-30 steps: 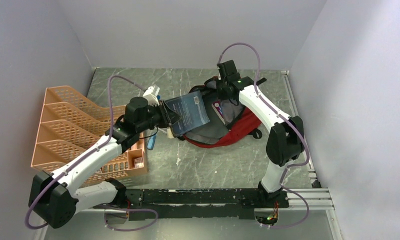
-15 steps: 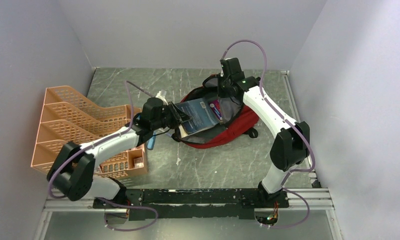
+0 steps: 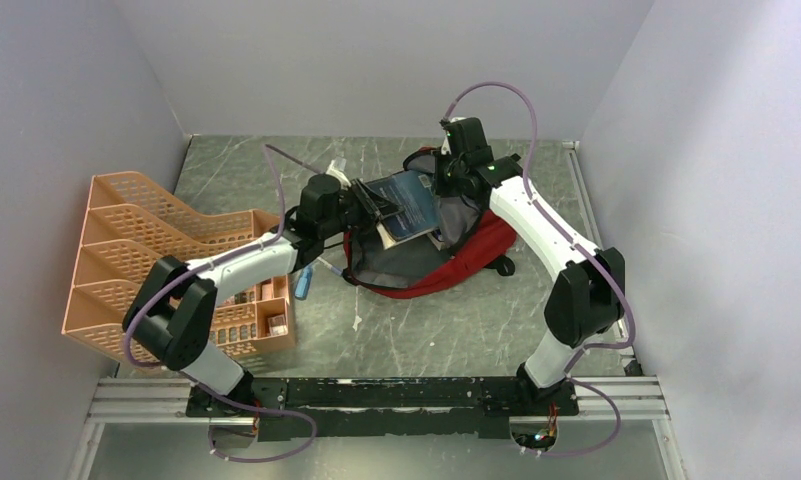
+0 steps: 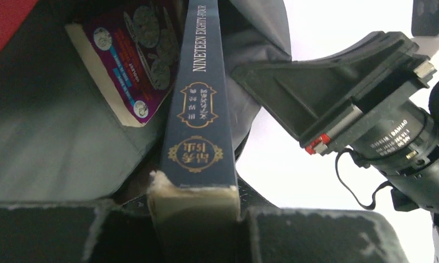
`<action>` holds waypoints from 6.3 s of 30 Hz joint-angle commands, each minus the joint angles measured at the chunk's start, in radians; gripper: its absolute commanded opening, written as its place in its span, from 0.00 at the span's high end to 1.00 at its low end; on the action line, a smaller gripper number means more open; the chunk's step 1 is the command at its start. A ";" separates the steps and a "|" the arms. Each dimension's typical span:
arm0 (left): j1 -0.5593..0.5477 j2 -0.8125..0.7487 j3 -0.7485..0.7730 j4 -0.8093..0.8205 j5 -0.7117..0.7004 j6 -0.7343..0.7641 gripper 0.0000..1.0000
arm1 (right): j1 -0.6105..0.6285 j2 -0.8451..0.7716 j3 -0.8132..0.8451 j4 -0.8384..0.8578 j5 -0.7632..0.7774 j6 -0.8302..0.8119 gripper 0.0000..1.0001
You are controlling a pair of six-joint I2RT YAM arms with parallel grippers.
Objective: Pack the student bag
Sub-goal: Place the book in the student bag, then zip the student bag at the center of the board.
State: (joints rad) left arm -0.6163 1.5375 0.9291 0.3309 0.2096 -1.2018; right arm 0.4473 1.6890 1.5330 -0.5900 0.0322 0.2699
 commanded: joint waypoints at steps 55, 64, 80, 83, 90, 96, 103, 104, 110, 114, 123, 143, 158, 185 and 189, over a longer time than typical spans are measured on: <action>-0.157 0.730 0.570 0.301 -0.105 0.058 0.20 | 0.031 -0.113 -0.071 0.073 -0.035 0.008 1.00; -0.093 0.598 0.450 0.259 -0.025 0.084 0.03 | 0.030 -0.114 -0.096 0.082 0.003 -0.005 1.00; -0.081 0.123 0.109 -0.036 0.017 0.355 0.02 | 0.030 -0.085 -0.093 0.074 0.062 -0.047 1.00; -0.081 -0.005 0.054 -0.159 -0.048 0.437 0.04 | 0.030 -0.082 -0.098 0.079 0.057 -0.047 0.99; -0.081 -0.281 -0.008 -0.609 -0.418 0.519 0.06 | 0.030 -0.080 -0.122 0.093 0.060 -0.044 0.99; -0.082 -0.330 -0.052 -0.772 -0.534 0.469 0.09 | 0.030 -0.074 -0.117 0.097 0.049 -0.042 0.99; -0.081 -0.263 -0.127 -0.653 -0.442 0.457 0.10 | 0.030 -0.075 -0.128 0.099 0.043 -0.040 0.99; -0.081 -0.250 -0.129 -0.634 -0.433 0.457 0.10 | 0.030 -0.073 -0.128 0.098 0.041 -0.040 0.98; -0.074 -0.177 -0.129 -0.580 -0.423 0.452 0.32 | 0.030 -0.067 -0.136 0.101 0.025 -0.037 0.97; -0.056 -0.154 -0.136 -0.548 -0.407 0.452 0.46 | 0.030 -0.057 -0.135 0.096 0.012 -0.050 0.94; 0.003 -0.099 -0.144 -0.498 -0.380 0.492 0.82 | 0.031 -0.027 -0.121 0.047 -0.070 -0.102 0.89; 0.027 -0.193 -0.065 -0.517 -0.219 0.524 0.95 | -0.033 -0.072 -0.170 0.110 0.166 -0.035 0.34; 0.027 -0.179 -0.054 -0.512 -0.183 0.535 0.95 | -0.141 -0.066 -0.343 0.185 0.083 0.046 0.37; 0.027 -0.190 -0.052 -0.538 -0.178 0.545 0.95 | -0.141 -0.067 -0.409 0.186 0.102 0.043 0.44; 0.027 -0.183 -0.046 -0.543 -0.174 0.544 0.95 | -0.141 -0.061 -0.422 0.193 0.066 0.051 0.50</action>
State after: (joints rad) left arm -0.5961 1.3651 0.8410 -0.2073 -0.0013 -0.6689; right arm 0.3092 1.6463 1.1336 -0.3935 0.0982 0.3172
